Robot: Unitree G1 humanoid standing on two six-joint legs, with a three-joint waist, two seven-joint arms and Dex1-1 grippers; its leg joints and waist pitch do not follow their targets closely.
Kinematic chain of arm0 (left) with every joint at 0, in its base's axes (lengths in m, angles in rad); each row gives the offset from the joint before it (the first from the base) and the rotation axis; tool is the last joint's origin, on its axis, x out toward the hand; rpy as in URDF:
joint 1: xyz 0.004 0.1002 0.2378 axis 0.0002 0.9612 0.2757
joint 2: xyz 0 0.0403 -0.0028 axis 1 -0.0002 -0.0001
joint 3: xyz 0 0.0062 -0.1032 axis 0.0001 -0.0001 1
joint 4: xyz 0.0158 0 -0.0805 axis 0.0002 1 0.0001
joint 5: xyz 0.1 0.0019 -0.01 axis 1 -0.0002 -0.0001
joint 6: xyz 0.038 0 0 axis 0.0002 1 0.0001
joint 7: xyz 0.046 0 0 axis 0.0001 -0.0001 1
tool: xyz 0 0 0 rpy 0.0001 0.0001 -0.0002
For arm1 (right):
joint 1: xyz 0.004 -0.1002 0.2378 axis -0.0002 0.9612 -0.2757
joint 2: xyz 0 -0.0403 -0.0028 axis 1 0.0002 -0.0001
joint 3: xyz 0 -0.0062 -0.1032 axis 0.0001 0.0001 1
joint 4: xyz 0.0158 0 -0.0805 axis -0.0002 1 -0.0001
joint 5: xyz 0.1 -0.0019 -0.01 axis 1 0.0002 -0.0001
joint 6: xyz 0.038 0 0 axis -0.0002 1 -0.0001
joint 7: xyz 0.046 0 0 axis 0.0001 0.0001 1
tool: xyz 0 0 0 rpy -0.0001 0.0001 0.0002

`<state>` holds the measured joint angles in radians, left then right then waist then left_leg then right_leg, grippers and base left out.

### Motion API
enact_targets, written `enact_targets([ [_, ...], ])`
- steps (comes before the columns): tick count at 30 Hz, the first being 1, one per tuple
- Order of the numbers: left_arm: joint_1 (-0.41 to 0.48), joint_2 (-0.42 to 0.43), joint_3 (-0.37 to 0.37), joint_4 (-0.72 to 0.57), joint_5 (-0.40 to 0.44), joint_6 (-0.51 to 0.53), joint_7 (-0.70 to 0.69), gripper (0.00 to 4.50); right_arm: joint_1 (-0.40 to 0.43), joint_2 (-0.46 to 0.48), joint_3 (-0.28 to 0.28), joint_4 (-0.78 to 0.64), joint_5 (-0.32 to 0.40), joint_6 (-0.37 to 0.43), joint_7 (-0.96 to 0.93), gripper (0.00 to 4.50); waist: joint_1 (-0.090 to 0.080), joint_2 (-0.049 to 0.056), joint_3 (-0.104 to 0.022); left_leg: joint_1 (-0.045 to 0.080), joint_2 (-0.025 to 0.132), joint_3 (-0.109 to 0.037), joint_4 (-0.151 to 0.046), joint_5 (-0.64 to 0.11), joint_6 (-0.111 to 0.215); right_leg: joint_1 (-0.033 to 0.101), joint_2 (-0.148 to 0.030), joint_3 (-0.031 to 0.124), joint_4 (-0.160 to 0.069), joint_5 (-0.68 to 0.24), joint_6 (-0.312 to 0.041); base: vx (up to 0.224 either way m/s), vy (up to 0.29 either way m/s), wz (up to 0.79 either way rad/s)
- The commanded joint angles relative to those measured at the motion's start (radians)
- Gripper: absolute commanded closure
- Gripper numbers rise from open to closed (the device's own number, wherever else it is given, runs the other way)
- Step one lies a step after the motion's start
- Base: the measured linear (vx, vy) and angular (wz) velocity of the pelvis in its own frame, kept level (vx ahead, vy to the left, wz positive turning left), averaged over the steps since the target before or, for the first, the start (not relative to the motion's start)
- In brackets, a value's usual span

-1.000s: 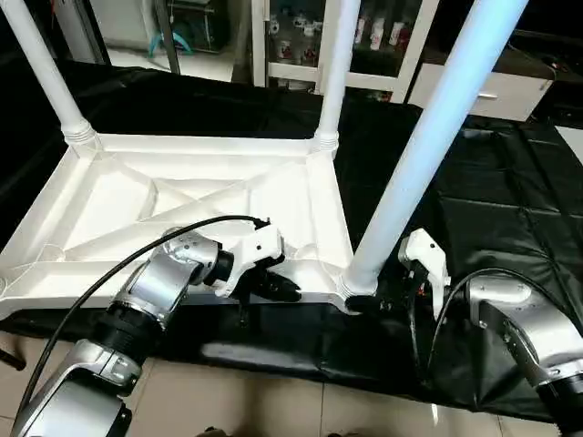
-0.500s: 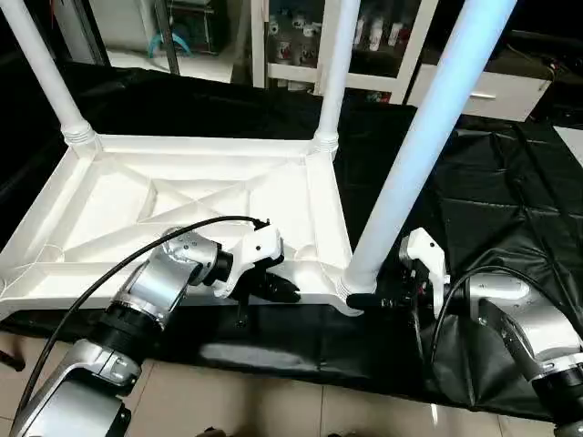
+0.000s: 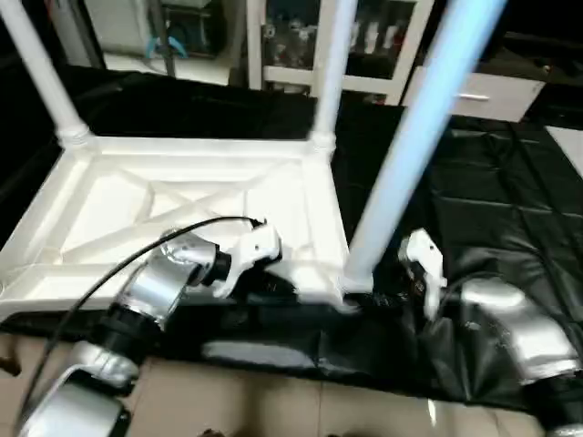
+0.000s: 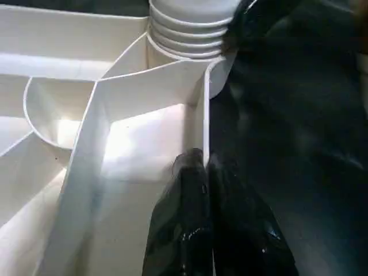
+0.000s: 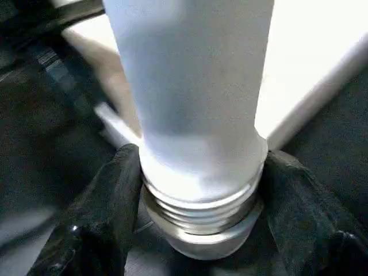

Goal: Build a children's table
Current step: Rotate leg to tighten

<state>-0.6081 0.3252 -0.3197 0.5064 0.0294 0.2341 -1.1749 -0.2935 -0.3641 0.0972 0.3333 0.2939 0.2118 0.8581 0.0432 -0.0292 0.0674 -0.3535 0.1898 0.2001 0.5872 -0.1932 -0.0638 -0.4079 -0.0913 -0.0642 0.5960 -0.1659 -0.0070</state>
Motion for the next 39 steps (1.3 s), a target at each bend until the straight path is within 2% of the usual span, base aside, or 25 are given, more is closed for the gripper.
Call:
enact_targets([
  [1, -0.003, -0.081, -0.04, 0.043, -0.012, -0.007, 0.048, 4.5, -0.011, 0.057, -0.014, 0.02, -0.005, -0.03, -0.113, 1.75, 0.0, -0.003, -0.054, 0.004, 0.042, -0.025, -0.078, -0.281, 0.015, 0.042, -0.059, 0.043, -0.082, -0.36, -0.208, 0.0, 0.0, 0.0],
  [3, -0.027, -0.12, -0.031, 0.082, 0.001, -0.012, 0.118, 4.5, -0.007, 0.121, -0.023, 0.044, -0.024, -0.061, -0.214, 1.75, -0.002, -0.002, -0.054, 0.008, 0.04, -0.025, -0.078, -0.301, 0.011, 0.037, -0.059, 0.044, -0.088, -0.389, -0.194, 0.0, 0.0, 0.0],
  [6, -0.048, -0.157, -0.019, 0.111, 0.013, -0.01, 0.195, 4.5, -0.013, 0.173, -0.028, 0.077, -0.054, -0.093, -0.31, 1.76, -0.004, -0.001, -0.053, 0.007, 0.038, -0.025, -0.08, -0.304, 0.011, 0.036, -0.058, 0.044, -0.093, -0.405, -0.177, 0.0, 0.0, 0.0],
  [7, -0.055, -0.17, -0.017, 0.12, 0.019, -0.011, 0.221, 4.5, -0.018, 0.191, -0.028, 0.093, -0.071, -0.111, -0.346, 1.76, -0.004, 0.003, -0.053, 0.007, 0.039, -0.026, -0.08, -0.303, 0.014, 0.036, -0.059, 0.044, -0.093, -0.404, -0.176, 0.0, 0.0, 0.0],
  [8, -0.062, -0.185, -0.011, 0.128, 0.022, -0.008, 0.253, 4.5, -0.026, 0.21, -0.03, 0.111, -0.089, -0.123, -0.397, 1.76, -0.005, 0.003, -0.053, 0.005, 0.039, -0.026, -0.081, -0.301, 0.015, 0.035, -0.057, 0.044, -0.093, -0.4, -0.176, 0.0, 0.0, 0.0],
  [10, -0.08, -0.242, 0.015, 0.159, 0.045, -0.005, 0.382, 4.5, -0.07, 0.279, -0.048, 0.188, -0.174, -0.15, -0.63, 1.77, -0.011, 0.008, -0.052, 0.004, 0.037, -0.025, -0.081, -0.301, 0.003, 0.032, -0.055, 0.044, -0.092, -0.393, -0.177, 0.0, 0.0, 0.0],
  [11, -0.081, -0.244, 0.016, 0.162, 0.046, -0.005, 0.386, 4.5, -0.072, 0.283, -0.05, 0.193, -0.177, -0.151, -0.64, 1.77, -0.013, 0.006, -0.052, 0.004, 0.035, -0.025, -0.081, -0.303, -0.002, 0.032, -0.055, 0.043, -0.093, -0.4, -0.177, 0.0, 0.0, 0.0],
  [12, -0.086, -0.263, 0.023, 0.175, 0.059, -0.006, 0.429, 4.5, -0.091, 0.314, -0.061, 0.217, -0.196, -0.16, -0.714, 1.79, -0.011, 0.015, -0.054, 0.007, 0.034, -0.027, -0.081, -0.305, -0.003, 0.033, -0.056, 0.043, -0.094, -0.408, -0.17, 0.0, 0.0, 0.0],
  [14, -0.093, -0.279, 0.024, 0.193, 0.07, -0.01, 0.466, 4.5, -0.112, 0.347, -0.066, 0.237, -0.223, -0.173, -0.794, 1.8, -0.013, 0.01, -0.055, 0.002, 0.034, -0.027, -0.082, -0.293, 0.004, 0.037, -0.053, 0.043, -0.091, -0.37, -0.17, 0.0, 0.0, 0.0],
  [15, -0.097, -0.285, 0.023, 0.203, 0.072, -0.011, 0.474, 4.5, -0.119, 0.358, -0.066, 0.244, -0.235, -0.179, -0.826, 1.8, -0.012, 0.015, -0.057, 0.003, 0.033, -0.025, -0.081, -0.277, 0.011, 0.035, -0.051, 0.045, -0.088, -0.331, -0.173, 0.0, 0.0, 0.0],
  [19, -0.109, -0.301, 0.029, 0.24, 0.075, -0.023, 0.495, 4.5, -0.14, 0.402, -0.049, 0.249, -0.265, -0.24, -0.865, 1.8, -0.01, 0.016, -0.061, 0.0, 0.031, -0.02, -0.077, -0.226, 0.04, 0.04, -0.051, 0.045, -0.079, -0.234, -0.194, 0.0, 0.0, 0.0],
  [21, -0.109, -0.297, 0.029, 0.239, 0.073, -0.024, 0.485, 4.5, -0.139, 0.402, -0.051, 0.252, -0.263, -0.245, -0.86, 1.8, -0.009, 0.013, -0.06, -0.001, 0.031, -0.019, -0.078, -0.215, 0.053, 0.043, -0.05, 0.044, -0.077, -0.218, -0.199, 0.0, 0.0, 0.0],
  [23, -0.106, -0.288, 0.032, 0.234, 0.078, -0.028, 0.469, 4.5, -0.136, 0.401, -0.054, 0.252, -0.25, -0.266, -0.826, 1.8, -0.008, 0.015, -0.057, 0.0, 0.032, -0.019, -0.079, -0.243, 0.056, 0.041, -0.053, 0.044, -0.084, -0.273, -0.193, 0.0, 0.0, 0.0],
  [24, -0.103, -0.281, 0.032, 0.231, 0.078, -0.029, 0.459, 4.5, -0.127, 0.397, -0.053, 0.231, -0.242, -0.276, -0.806, 1.8, -0.009, 0.012, -0.056, 0.0, 0.032, -0.019, -0.08, -0.249, 0.054, 0.041, -0.052, 0.044, -0.086, -0.294, -0.186, 0.0, 0.0, 0.0],
  [26, -0.101, -0.276, 0.032, 0.231, 0.078, -0.032, 0.454, 4.5, -0.121, 0.395, -0.052, 0.218, -0.239, -0.286, -0.797, 1.8, -0.008, 0.015, -0.056, -0.001, 0.033, -0.02, -0.081, -0.252, 0.053, 0.04, -0.053, 0.045, -0.086, -0.303, -0.182, 0.0, 0.0, 0.0],
  [27, -0.092, -0.26, 0.027, 0.217, 0.071, -0.038, 0.416, 4.5, -0.097, 0.38, -0.052, 0.158, -0.231, -0.289, -0.78, 1.25, -0.008, 0.015, -0.056, 0.0, 0.034, -0.02, -0.082, -0.247, 0.053, 0.04, -0.052, 0.045, -0.086, -0.295, -0.18, 0.0, 0.0, 0.0],
  [28, -0.092, -0.26, 0.027, 0.217, 0.071, -0.038, 0.416, 4.5, -0.097, 0.38, -0.052, 0.158, -0.231, -0.289, -0.78, 1.11, -0.005, 0.016, -0.058, 0.001, 0.035, -0.019, -0.08, -0.231, 0.058, 0.04, -0.052, 0.046, -0.083, -0.265, -0.183, 0.0, 0.0, 0.0],
  [29, -0.085, -0.248, 0.025, 0.205, 0.067, -0.037, 0.392, 4.5, -0.08, 0.364, -0.049, 0.118, -0.221, -0.276, -0.755, 1.11, -0.006, 0.015, -0.059, 0.0, 0.035, -0.018, -0.079, -0.22, 0.061, 0.041, -0.052, 0.047, -0.08, -0.242, -0.19, 0.0, 0.0, 0.0],
  [31, -0.062, -0.206, 0.005, 0.171, 0.059, -0.043, 0.302, 4.5, -0.04, 0.317, -0.047, 0.026, -0.183, -0.238, -0.675, 1.05, 0.0, 0.012, -0.063, -0.007, 0.034, -0.02, -0.076, -0.165, 0.09, 0.054, -0.051, 0.046, -0.069, -0.154, -0.2, 0.0, 0.0, 0.0],
  [32, -0.053, -0.187, -0.005, 0.158, 0.058, -0.045, 0.266, 4.5, -0.026, 0.296, -0.046, -0.006, -0.167, -0.22, -0.639, 0.85, -0.002, 0.012, -0.063, -0.008, 0.035, -0.017, -0.074, -0.152, 0.103, 0.051, -0.051, 0.047, -0.066, -0.132, -0.209, 0.0, 0.0, 0.0],
  [33, -0.032, -0.148, -0.02, 0.13, 0.044, -0.046, 0.18, 4.5, 0.006, 0.244, -0.041, -0.073, -0.125, -0.2, -0.547, 0.74, -0.001, 0.016, -0.061, -0.01, 0.035, -0.018, -0.074, -0.144, 0.117, 0.052, -0.053, 0.046, -0.066, -0.128, -0.219, 0.0, 0.0, 0.0],
  [35, -0.025, -0.136, -0.023, 0.119, 0.038, -0.045, 0.15, 4.5, 0.016, 0.225, -0.037, -0.096, -0.111, -0.193, -0.51, 0.69, 0.0, 0.014, -0.059, -0.01, 0.038, -0.017, -0.075, -0.159, 0.125, 0.05, -0.052, 0.045, -0.07, -0.158, -0.22, 0.0, 0.0, 0.0],
  [37, 0.005, -0.082, -0.039, 0.069, 0.015, -0.052, 0.039, 4.5, 0.06, 0.117, -0.002, -0.181, -0.058, -0.104, -0.337, 0.69, 0.0, 0.017, -0.057, -0.006, 0.041, -0.017, -0.076, -0.177, 0.116, 0.046, -0.051, 0.046, -0.072, -0.197, -0.225, 0.0, 0.0, 0.0],
  [38, 0.015, -0.06, -0.046, 0.049, 0.006, -0.055, -0.006, 4.5, 0.078, 0.068, 0.013, -0.216, -0.043, -0.076, -0.269, 0.69, 0.001, 0.019, -0.056, -0.006, 0.042, -0.019, -0.078, -0.184, 0.114, 0.048, -0.05, 0.046, -0.072, -0.201, -0.224, 0.0, 0.0, 0.0],
  [39, 0.021, -0.041, -0.055, 0.035, 0.002, -0.052, -0.04, 4.5, 0.091, 0.03, 0.022, -0.237, -0.037, -0.06, -0.217, 0.69, 0.005, 0.019, -0.057, -0.001, 0.046, -0.016, -0.076, -0.19, 0.109, 0.044, -0.052, 0.049, -0.072, -0.196, -0.226, 0.0, 0.0, 0.0],
])
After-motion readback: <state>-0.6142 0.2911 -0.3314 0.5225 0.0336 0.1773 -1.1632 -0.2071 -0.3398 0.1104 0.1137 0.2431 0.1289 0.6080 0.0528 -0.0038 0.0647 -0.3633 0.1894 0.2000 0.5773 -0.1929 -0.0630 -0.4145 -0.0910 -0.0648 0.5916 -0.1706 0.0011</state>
